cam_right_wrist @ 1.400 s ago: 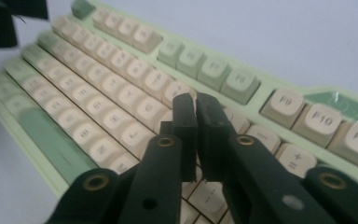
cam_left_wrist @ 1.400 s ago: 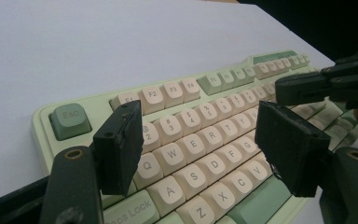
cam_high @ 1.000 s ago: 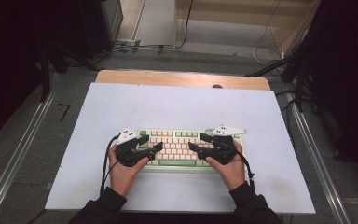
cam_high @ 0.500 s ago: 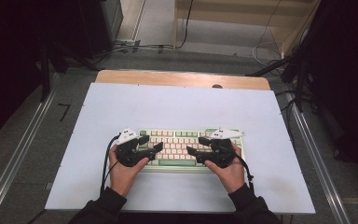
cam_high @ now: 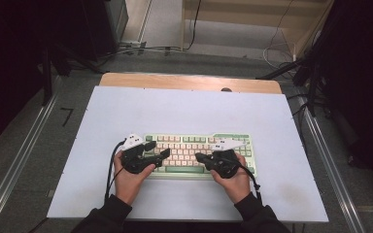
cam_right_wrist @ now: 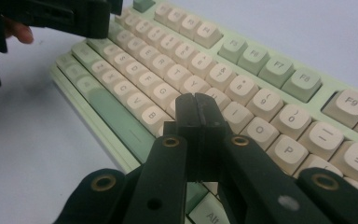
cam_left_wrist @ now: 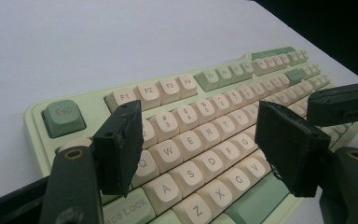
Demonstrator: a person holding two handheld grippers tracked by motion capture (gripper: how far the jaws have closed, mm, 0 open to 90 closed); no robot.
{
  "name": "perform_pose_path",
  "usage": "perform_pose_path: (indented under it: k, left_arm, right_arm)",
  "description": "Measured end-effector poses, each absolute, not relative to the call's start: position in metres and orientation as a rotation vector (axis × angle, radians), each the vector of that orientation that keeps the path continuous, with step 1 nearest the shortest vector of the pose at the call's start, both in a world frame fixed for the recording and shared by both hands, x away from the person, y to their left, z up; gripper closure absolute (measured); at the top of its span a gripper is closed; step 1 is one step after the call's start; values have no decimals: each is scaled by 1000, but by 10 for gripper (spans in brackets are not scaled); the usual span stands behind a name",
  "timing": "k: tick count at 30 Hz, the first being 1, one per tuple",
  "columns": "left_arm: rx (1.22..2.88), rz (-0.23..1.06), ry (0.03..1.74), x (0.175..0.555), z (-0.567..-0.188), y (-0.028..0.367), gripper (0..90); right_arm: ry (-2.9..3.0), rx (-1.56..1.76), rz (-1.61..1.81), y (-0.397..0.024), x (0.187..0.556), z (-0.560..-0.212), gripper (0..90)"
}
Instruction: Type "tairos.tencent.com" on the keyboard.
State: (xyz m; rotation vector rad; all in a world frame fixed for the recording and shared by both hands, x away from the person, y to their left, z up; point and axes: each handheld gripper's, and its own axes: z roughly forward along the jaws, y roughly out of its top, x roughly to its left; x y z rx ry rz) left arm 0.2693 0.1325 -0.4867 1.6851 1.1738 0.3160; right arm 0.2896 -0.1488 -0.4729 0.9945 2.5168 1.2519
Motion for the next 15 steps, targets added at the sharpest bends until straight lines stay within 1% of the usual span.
perform_pose_path:
  k: [15]
  left_arm:
    - [1681, 316, 1175, 269, -487, 133, 329]
  right_arm:
    - [2553, 997, 1168, -142, 293, -488, 880]
